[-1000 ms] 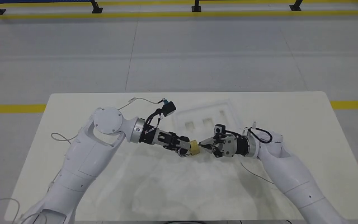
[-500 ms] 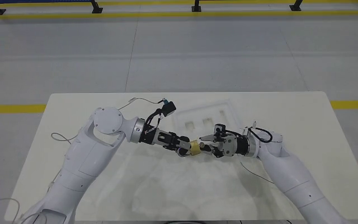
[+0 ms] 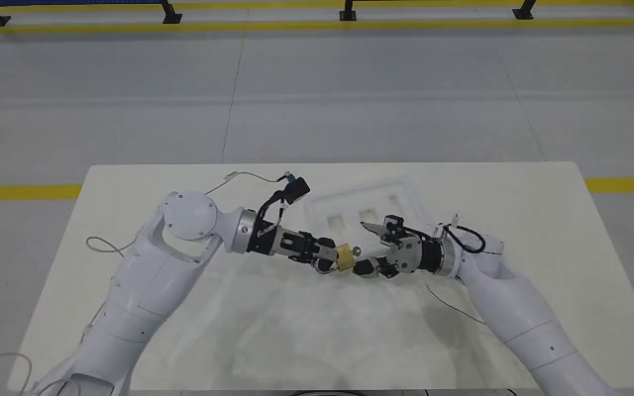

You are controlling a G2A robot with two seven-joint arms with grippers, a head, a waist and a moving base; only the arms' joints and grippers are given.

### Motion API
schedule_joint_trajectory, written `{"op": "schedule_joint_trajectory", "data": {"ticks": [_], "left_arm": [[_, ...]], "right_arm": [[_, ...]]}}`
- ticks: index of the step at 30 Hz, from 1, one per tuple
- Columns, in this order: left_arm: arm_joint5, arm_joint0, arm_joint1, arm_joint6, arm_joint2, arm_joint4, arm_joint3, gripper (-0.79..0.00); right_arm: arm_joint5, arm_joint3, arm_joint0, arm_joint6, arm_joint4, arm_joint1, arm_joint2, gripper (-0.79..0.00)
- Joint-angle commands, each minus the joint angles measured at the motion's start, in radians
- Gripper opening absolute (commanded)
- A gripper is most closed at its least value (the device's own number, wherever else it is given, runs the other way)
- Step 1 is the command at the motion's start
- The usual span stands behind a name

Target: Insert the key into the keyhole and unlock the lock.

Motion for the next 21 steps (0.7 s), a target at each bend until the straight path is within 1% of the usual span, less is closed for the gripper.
{"op": "schedule_joint_trajectory", "data": {"ticks": [1, 7, 9, 11, 17, 21], "left_arm": [[0.031, -0.002, 0.002, 0.010, 0.002, 0.021, -0.007, -0.785], [0.142, -0.011, 0.011, 0.052, -0.011, 0.081, -0.040, -0.785], [0.185, -0.019, 0.017, 0.054, -0.010, 0.137, -0.062, -0.785], [0.224, -0.020, 0.019, 0.063, -0.015, 0.138, -0.081, -0.785], [0.298, -0.030, 0.024, 0.077, -0.006, 0.175, -0.122, -0.785], [0.346, -0.044, 0.030, 0.062, 0.008, 0.223, -0.139, -0.785]], "right_arm": [[-0.017, 0.001, -0.008, 0.002, -0.003, 0.003, 0.015, 0.000], [-0.087, -0.012, -0.040, 0.016, -0.035, 0.018, 0.073, 0.000], [-0.117, -0.028, -0.054, 0.015, -0.048, 0.023, 0.097, 0.000], [-0.144, -0.046, -0.070, 0.011, -0.060, 0.028, 0.122, 0.000], [-0.210, -0.099, -0.113, 0.001, -0.078, 0.038, 0.176, 0.000], [-0.219, -0.113, -0.128, -0.006, -0.084, 0.041, 0.188, 0.000]]}}
